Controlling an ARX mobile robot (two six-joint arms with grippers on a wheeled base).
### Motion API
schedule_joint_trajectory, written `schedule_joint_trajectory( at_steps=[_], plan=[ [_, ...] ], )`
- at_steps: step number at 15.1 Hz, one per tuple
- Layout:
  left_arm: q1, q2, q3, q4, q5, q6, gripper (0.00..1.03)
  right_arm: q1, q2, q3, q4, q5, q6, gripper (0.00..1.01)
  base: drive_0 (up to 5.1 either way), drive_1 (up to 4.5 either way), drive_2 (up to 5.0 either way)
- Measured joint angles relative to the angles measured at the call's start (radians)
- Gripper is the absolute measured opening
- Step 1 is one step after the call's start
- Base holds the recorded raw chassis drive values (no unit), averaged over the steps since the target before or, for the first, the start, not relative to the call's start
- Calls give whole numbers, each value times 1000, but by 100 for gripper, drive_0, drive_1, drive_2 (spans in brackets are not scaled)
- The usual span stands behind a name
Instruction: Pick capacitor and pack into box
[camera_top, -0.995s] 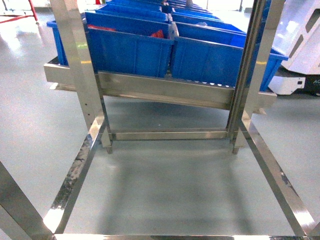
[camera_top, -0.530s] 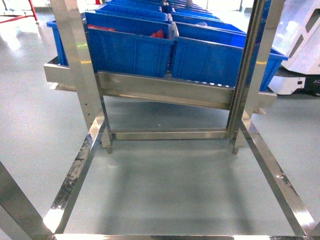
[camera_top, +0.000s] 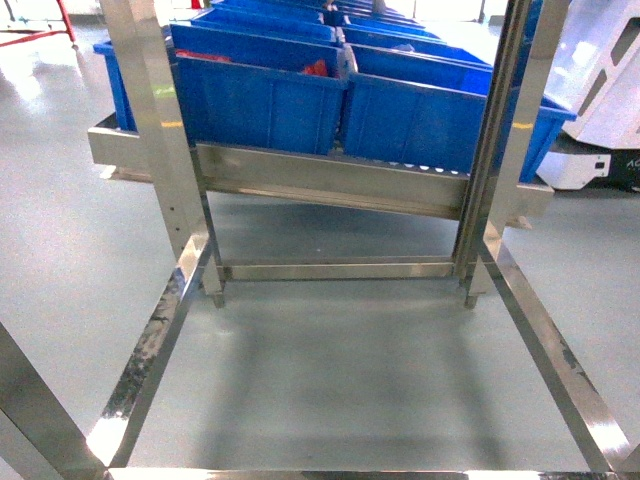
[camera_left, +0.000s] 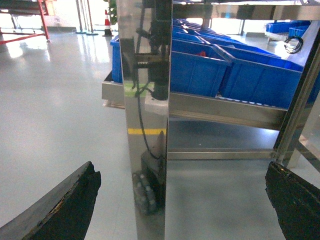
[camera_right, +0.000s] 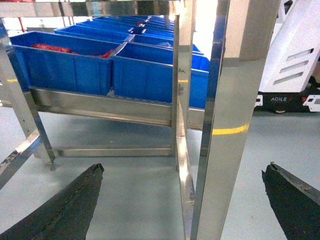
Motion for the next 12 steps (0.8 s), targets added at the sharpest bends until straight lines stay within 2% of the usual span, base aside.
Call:
schedule_joint_trajectory(
  at_steps=[12],
  plan=[
    [0, 0, 0, -4, 0, 0, 98, 0, 0, 0, -3, 0, 0, 98, 0, 0, 0]
  ],
)
